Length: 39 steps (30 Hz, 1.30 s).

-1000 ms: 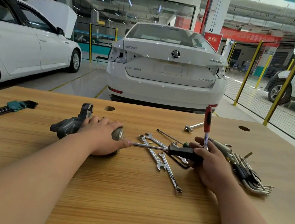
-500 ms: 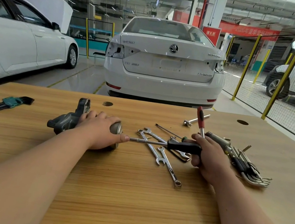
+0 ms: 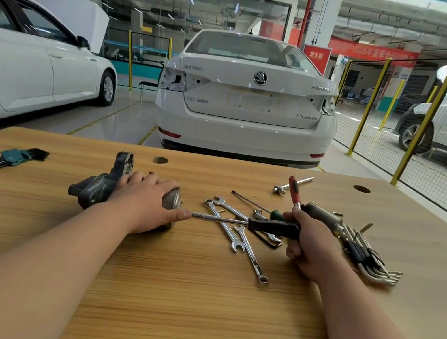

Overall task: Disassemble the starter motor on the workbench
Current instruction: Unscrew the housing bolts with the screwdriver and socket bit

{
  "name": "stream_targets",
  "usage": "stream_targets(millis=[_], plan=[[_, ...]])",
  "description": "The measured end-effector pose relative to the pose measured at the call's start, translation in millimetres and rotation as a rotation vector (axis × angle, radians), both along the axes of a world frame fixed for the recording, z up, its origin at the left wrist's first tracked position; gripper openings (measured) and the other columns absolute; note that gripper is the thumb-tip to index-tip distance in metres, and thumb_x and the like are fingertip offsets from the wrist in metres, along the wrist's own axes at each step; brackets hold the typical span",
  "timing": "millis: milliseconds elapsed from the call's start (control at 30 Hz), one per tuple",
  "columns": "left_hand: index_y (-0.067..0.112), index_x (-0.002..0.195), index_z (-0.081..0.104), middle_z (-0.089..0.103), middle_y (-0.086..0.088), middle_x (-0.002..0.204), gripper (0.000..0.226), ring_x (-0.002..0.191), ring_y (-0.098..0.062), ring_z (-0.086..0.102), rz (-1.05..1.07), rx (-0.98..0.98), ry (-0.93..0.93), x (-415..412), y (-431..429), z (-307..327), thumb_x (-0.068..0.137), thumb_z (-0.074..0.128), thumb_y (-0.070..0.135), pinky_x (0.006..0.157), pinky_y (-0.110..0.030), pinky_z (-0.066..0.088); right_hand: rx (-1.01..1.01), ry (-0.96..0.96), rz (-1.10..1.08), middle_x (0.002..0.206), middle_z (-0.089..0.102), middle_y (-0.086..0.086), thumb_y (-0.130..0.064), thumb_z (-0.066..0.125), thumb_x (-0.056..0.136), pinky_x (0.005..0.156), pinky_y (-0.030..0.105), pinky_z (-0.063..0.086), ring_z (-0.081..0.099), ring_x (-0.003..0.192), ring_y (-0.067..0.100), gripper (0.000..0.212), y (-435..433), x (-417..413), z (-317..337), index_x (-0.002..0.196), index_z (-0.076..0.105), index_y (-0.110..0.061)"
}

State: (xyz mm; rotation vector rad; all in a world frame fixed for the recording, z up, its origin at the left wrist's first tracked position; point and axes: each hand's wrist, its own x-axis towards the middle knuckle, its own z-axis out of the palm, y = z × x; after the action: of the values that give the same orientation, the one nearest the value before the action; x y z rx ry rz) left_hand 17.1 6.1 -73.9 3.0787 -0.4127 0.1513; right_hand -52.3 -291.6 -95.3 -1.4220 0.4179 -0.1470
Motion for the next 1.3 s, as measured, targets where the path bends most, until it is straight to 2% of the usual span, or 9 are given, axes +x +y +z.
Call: stream_targets(millis=[167,267,400,500,600,900,1067,1167,1300], plan=[[0.048,0.142,0.023,0.036,0.005,0.146,0.099,0.134,-0.026,0.023,-0.014,-0.009,-0.018,-1,2,-3,0.055,0.015,0.095,0.111,-0.046,0.012,0.046,0.022,0.027,0.067,0.049,0.009,-0.028,0.052,0.100,0.042,0.027,0.032,0.034,0.035,0.011,0.025,-2,1,1,0.105,0.063,-0.006],[0.047,0.143,0.021,0.035,0.004,0.147,0.102,0.135,-0.026,0.023,-0.013,0.007,-0.016,1,2,-2,0.054,0.011,0.095,0.111,-0.047,0.012,0.062,-0.019,0.070,0.059,0.061,0.007,-0.016,0.052,0.100,0.039,0.026,0.037,0.037,0.036,0.011,0.017,-4,3,-3,0.109,0.058,-0.004],[0.046,0.144,0.020,0.034,0.004,0.148,0.105,0.136,-0.026,0.021,-0.020,0.001,0.002,2,3,-1,0.052,0.002,0.093,0.111,-0.047,0.011,0.124,-0.083,0.121,0.089,0.074,0.011,-0.007,0.052,0.098,0.046,0.029,0.043,0.050,0.044,0.014,0.018,-8,1,-4,0.115,0.058,-0.009],[0.045,0.144,0.021,0.033,0.002,0.149,0.102,0.137,-0.027,0.021,-0.002,-0.007,0.010,1,1,0,0.055,-0.001,0.090,0.112,-0.048,0.010,0.208,-0.127,0.155,0.113,0.066,0.016,0.003,0.048,0.096,0.052,0.029,0.046,0.067,0.079,0.022,0.026,-10,-1,-4,0.114,0.058,-0.013],[0.045,0.145,0.021,0.033,0.001,0.149,0.101,0.137,-0.028,0.021,0.010,-0.002,0.010,-1,-1,1,0.057,0.000,0.090,0.112,-0.048,0.010,0.222,-0.160,0.194,0.119,0.061,0.017,0.008,0.046,0.093,0.057,0.031,0.045,0.061,0.096,0.029,0.032,-11,-4,-3,0.114,0.056,-0.014],[0.041,0.143,0.029,0.035,0.000,0.148,0.094,0.137,-0.028,0.022,0.076,-0.033,-0.052,-7,-10,-4,0.065,0.013,0.092,0.113,-0.046,0.009,0.079,-0.188,0.217,0.118,0.060,0.015,0.009,0.050,0.091,0.064,0.034,0.049,0.060,0.094,0.029,0.034,-11,-8,-2,0.113,0.057,-0.015],[0.042,0.140,0.033,0.038,0.000,0.145,0.099,0.136,-0.028,0.024,0.080,-0.054,-0.058,-8,-9,-3,0.059,0.015,0.095,0.112,-0.045,0.010,0.009,-0.140,0.153,0.094,0.071,0.015,-0.019,0.054,0.098,0.045,0.029,0.046,0.051,0.045,0.018,0.017,-7,-8,-3,0.111,0.060,-0.011],[0.041,0.140,0.034,0.038,0.000,0.144,0.104,0.135,-0.029,0.024,0.079,-0.056,-0.046,-8,-8,-1,0.054,0.014,0.096,0.112,-0.046,0.010,-0.103,-0.117,0.069,0.073,0.069,0.007,-0.025,0.051,0.101,0.044,0.029,0.039,0.042,0.037,0.014,0.018,-5,-4,-4,0.106,0.063,-0.013],[0.042,0.140,0.033,0.037,0.001,0.146,0.112,0.136,-0.029,0.022,0.076,-0.073,-0.029,-9,-9,1,0.046,0.010,0.097,0.112,-0.046,0.008,-0.136,-0.088,0.056,0.086,0.066,0.012,-0.019,0.054,0.100,0.043,0.030,0.042,0.043,0.038,0.013,0.014,-3,-1,-4,0.107,0.063,-0.011]])
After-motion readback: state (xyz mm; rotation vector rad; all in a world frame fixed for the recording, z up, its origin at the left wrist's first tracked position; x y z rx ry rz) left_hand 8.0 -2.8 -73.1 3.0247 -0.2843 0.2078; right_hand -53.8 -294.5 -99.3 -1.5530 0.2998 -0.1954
